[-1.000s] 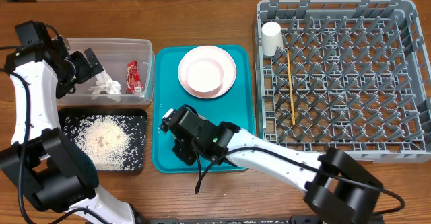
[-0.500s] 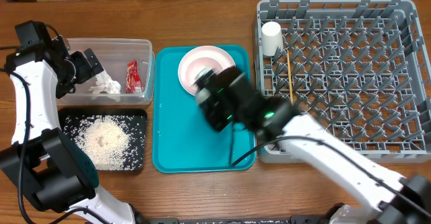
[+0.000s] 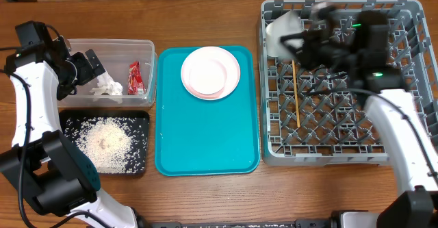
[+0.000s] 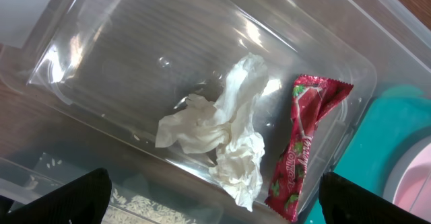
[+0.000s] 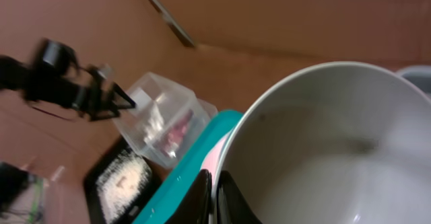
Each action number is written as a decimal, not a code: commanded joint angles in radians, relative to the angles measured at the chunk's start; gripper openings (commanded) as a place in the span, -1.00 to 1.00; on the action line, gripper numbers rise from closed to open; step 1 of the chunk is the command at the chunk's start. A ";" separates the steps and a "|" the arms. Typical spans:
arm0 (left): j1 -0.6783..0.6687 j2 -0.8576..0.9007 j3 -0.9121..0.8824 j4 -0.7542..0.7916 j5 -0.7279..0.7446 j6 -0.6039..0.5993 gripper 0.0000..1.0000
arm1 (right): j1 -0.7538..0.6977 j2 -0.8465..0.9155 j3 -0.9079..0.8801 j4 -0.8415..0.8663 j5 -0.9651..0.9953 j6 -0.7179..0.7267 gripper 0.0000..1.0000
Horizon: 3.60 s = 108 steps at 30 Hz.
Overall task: Sort waste into correct bins and load items into the dishwasher
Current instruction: 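Lift white bowl with right gripper and carry it into dish rack, then lower white bowl into back of rack and open right gripper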
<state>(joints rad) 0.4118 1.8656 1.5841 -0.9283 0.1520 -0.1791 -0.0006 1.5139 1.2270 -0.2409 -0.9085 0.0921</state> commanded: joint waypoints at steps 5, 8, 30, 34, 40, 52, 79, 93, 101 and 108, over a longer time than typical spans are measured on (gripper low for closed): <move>-0.013 -0.034 0.016 -0.002 -0.006 0.019 1.00 | -0.131 0.122 0.027 0.219 -0.393 0.256 -0.92; -0.013 -0.034 0.016 -0.002 -0.006 0.019 1.00 | -0.133 0.180 0.027 0.288 -0.396 0.332 -0.92; -0.013 -0.034 0.016 -0.002 -0.006 0.019 1.00 | -0.091 0.312 0.002 0.328 -0.385 0.496 -0.92; -0.013 -0.034 0.016 -0.002 -0.006 0.019 1.00 | -0.084 0.312 0.002 0.274 -0.383 0.430 -0.92; -0.013 -0.034 0.016 -0.002 -0.006 0.019 1.00 | -0.056 0.312 0.002 0.242 -0.361 0.430 -0.92; -0.013 -0.034 0.016 -0.002 -0.006 0.019 1.00 | -0.034 0.314 -0.037 0.231 -0.235 0.423 -0.92; -0.013 -0.034 0.016 -0.002 -0.006 0.019 0.99 | -0.084 0.377 -0.037 0.439 -0.327 0.747 -0.92; -0.013 -0.034 0.016 -0.002 -0.006 0.019 1.00 | -0.079 0.377 -0.037 0.432 -0.324 0.824 -0.92; -0.013 -0.034 0.016 -0.002 -0.006 0.019 1.00 | -0.056 0.377 -0.048 0.411 -0.284 0.789 -0.92; -0.013 -0.034 0.016 -0.002 -0.006 0.019 1.00 | -0.092 0.378 -0.114 0.411 -0.270 0.752 -0.92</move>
<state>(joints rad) 0.4118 1.8656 1.5841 -0.9283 0.1520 -0.1791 -0.0799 1.8835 1.1622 0.1730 -1.1976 0.8742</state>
